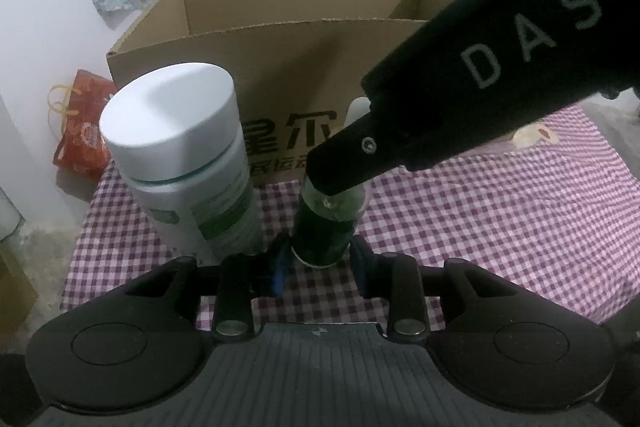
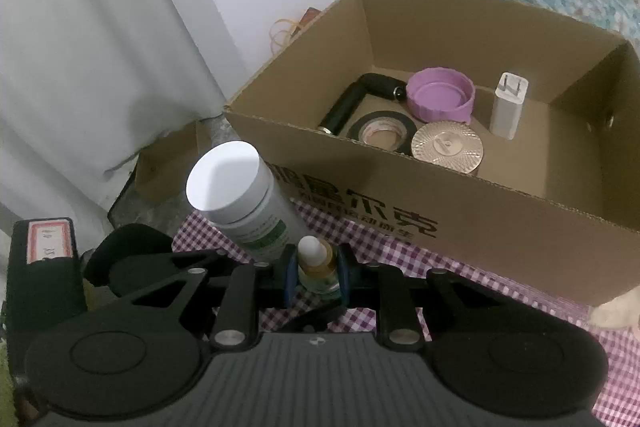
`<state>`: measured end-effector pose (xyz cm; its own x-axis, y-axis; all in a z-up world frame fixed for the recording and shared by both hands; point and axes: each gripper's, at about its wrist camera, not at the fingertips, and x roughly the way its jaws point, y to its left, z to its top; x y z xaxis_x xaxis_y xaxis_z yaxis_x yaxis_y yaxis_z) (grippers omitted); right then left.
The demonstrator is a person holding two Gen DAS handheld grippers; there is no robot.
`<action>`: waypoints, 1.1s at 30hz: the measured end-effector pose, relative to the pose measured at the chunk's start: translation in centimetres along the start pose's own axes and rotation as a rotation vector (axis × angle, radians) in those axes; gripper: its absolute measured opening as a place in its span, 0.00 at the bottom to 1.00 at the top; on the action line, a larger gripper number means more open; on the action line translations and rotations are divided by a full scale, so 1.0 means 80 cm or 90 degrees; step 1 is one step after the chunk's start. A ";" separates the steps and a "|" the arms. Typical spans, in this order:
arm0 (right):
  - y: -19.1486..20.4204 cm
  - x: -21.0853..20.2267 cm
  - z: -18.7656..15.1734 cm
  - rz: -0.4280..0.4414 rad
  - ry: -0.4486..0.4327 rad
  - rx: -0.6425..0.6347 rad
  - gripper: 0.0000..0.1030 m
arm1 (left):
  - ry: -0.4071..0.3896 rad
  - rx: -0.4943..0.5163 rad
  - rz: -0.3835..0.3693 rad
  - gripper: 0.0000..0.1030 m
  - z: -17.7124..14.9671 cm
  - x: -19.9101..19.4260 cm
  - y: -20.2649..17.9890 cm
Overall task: Organize rigid objects
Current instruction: 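Close the right gripper around the green dropper bottle, then carry the green dropper bottle into the box and release it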
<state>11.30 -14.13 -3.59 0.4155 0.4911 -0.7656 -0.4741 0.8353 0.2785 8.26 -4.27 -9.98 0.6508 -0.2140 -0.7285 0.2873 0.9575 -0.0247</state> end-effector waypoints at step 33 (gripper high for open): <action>0.014 -0.085 -0.007 -0.004 -0.061 0.019 0.23 | -0.077 0.060 0.000 0.30 0.017 -0.085 -0.053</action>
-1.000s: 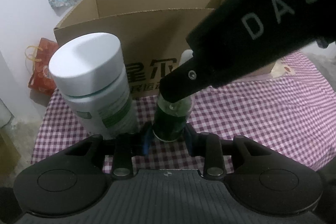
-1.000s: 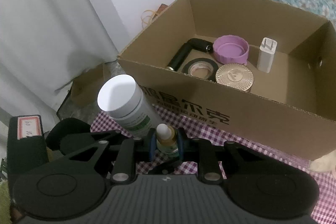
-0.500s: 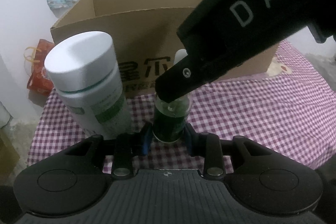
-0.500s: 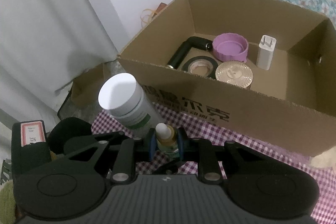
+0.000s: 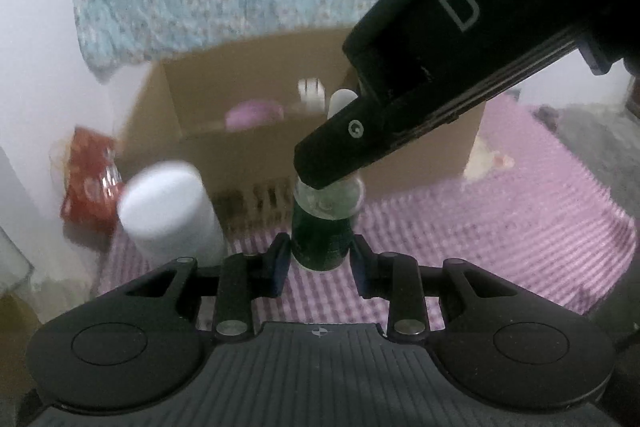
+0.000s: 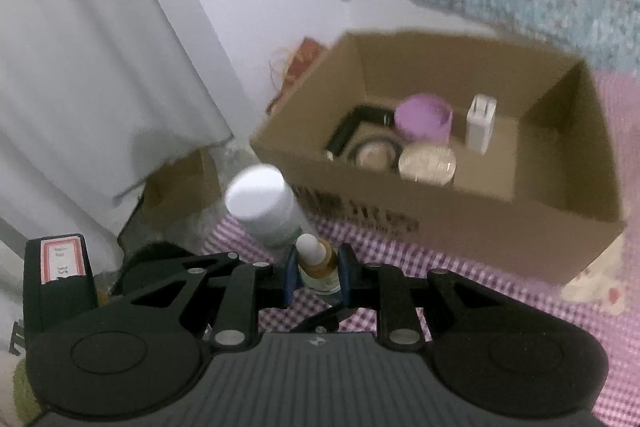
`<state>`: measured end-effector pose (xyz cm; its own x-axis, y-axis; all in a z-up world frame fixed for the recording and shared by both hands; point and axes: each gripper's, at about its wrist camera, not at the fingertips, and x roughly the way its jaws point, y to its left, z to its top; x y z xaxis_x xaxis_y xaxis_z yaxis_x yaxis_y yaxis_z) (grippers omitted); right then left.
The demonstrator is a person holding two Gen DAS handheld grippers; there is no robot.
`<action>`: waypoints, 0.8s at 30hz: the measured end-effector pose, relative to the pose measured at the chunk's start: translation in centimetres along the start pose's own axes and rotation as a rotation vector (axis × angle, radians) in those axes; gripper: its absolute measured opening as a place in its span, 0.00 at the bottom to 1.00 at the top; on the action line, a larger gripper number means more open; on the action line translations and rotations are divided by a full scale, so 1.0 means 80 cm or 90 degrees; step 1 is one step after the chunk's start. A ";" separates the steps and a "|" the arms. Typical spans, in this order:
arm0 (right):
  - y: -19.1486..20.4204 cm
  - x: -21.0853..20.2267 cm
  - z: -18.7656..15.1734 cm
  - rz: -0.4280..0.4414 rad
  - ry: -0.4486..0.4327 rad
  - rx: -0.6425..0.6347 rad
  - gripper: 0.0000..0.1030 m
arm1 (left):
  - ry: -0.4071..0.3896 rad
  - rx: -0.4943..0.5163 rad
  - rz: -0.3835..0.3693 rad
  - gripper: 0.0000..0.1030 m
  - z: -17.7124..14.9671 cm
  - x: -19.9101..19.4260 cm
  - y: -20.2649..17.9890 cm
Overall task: Organize rigid objects
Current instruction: 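Carry the green dropper bottle into the box and release it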
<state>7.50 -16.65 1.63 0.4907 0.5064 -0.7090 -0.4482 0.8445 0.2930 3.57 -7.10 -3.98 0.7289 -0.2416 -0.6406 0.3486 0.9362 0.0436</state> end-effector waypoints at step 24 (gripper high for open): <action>-0.127 0.004 0.131 -0.011 -0.073 0.024 0.23 | 0.043 -0.048 -0.040 0.30 0.144 0.129 -0.014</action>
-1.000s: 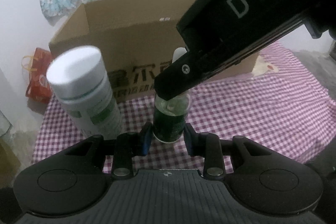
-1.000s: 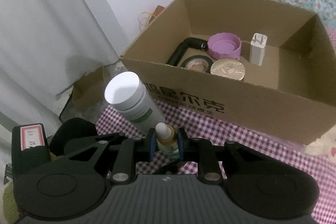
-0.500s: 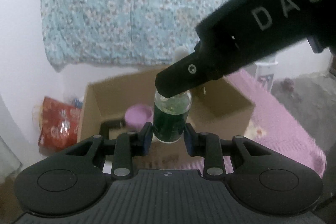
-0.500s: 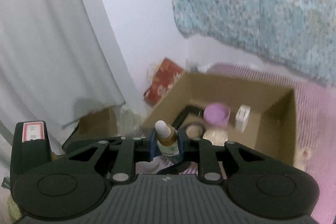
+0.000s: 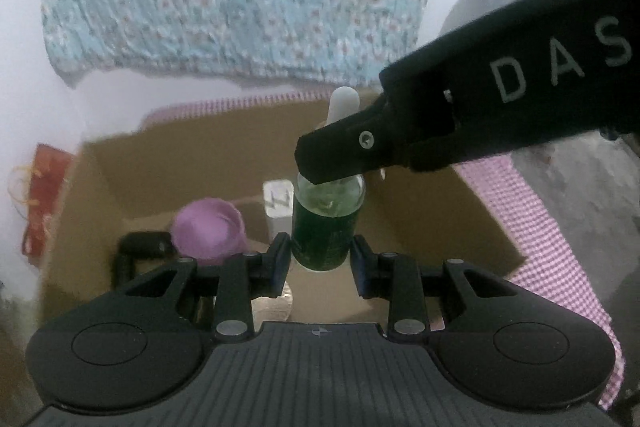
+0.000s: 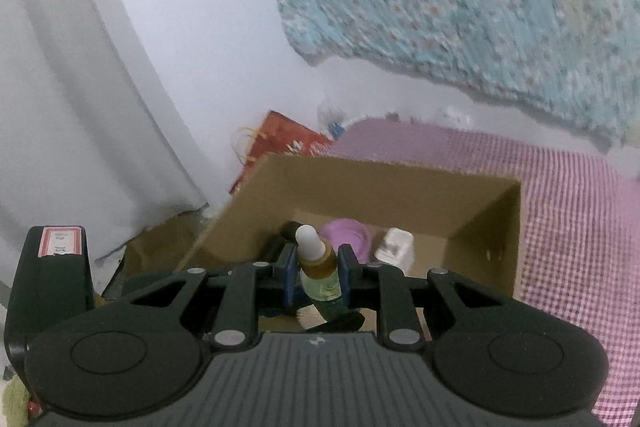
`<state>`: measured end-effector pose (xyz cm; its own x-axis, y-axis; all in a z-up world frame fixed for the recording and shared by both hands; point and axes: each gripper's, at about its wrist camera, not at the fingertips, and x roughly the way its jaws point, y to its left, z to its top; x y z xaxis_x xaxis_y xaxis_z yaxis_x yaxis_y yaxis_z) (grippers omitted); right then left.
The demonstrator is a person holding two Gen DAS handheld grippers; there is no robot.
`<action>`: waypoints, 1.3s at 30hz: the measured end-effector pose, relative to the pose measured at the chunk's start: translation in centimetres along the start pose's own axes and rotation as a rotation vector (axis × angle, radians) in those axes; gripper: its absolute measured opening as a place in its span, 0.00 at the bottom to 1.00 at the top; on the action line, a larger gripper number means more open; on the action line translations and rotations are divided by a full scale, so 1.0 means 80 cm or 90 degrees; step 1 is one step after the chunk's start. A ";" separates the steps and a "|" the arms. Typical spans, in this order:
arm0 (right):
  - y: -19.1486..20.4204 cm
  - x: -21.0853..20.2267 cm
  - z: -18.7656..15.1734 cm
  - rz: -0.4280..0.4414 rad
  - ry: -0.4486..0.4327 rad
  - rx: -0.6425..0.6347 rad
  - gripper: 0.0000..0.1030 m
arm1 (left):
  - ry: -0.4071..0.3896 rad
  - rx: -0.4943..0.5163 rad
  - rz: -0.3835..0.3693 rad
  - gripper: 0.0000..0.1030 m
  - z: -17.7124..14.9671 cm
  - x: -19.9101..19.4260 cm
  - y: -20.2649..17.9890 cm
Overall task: Organize rigid objects
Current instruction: 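Carry the green dropper bottle into the box and release it, then move the right gripper back to the white supplement bottle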
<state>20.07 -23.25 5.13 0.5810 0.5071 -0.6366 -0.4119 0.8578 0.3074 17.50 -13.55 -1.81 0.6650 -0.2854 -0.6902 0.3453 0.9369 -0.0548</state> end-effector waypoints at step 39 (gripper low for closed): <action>-0.075 0.056 -0.043 -0.003 0.078 0.108 0.26 | 0.068 -0.008 -0.040 0.70 0.009 0.031 0.008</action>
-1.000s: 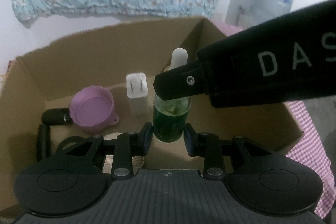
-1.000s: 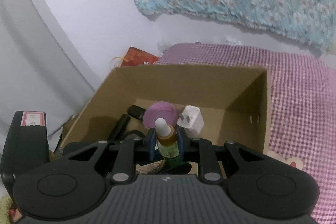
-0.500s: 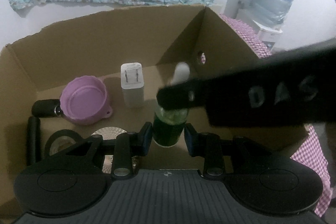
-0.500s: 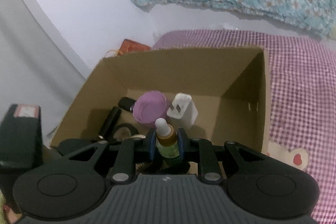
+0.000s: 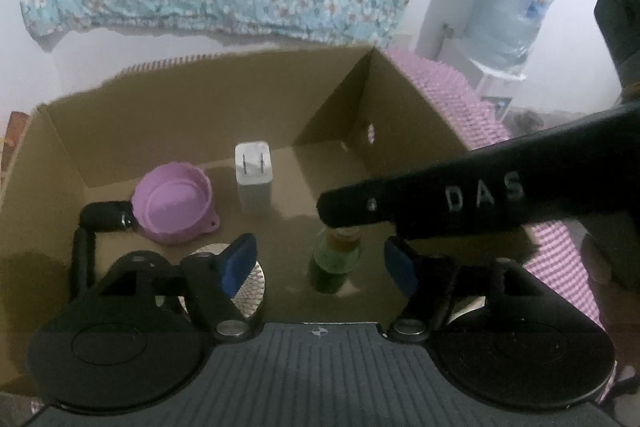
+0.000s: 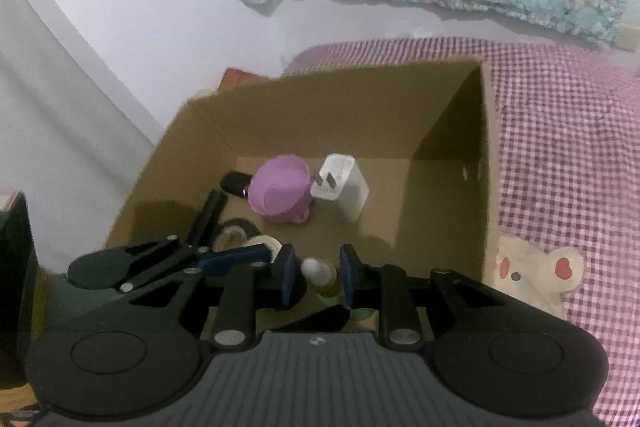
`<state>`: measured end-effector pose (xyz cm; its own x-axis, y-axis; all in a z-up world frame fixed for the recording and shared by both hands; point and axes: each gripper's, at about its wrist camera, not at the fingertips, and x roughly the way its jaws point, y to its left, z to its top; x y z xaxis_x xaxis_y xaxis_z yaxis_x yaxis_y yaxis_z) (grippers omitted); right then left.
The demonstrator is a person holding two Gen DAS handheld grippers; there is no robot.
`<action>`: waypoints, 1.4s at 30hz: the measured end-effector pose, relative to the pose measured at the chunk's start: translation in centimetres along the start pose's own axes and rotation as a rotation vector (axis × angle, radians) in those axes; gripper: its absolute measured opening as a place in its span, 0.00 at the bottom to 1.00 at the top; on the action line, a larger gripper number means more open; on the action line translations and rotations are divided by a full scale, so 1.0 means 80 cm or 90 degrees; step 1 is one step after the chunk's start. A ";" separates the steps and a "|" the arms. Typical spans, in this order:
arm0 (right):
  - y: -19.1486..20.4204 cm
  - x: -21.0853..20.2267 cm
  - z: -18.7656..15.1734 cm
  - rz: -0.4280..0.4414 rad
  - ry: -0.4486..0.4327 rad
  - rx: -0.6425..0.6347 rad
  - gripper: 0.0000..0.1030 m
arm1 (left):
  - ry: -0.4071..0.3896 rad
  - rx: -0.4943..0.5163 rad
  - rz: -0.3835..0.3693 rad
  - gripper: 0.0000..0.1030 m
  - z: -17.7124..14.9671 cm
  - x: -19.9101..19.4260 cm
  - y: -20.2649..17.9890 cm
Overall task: Organize rigid objects
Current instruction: 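Move the right gripper back to the white supplement bottle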
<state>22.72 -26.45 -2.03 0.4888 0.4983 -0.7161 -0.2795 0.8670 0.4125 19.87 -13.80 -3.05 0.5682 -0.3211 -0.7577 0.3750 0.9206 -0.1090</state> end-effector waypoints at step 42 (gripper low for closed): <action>0.166 -0.008 -0.098 0.077 0.014 0.077 0.49 | -0.067 -0.089 0.080 0.75 -0.145 -0.130 0.130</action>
<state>12.23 -15.22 -0.50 0.4391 0.5997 -0.6690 -0.2330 0.7951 0.5599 9.41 1.68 -3.77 0.6797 -0.2162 -0.7009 0.1946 0.9745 -0.1119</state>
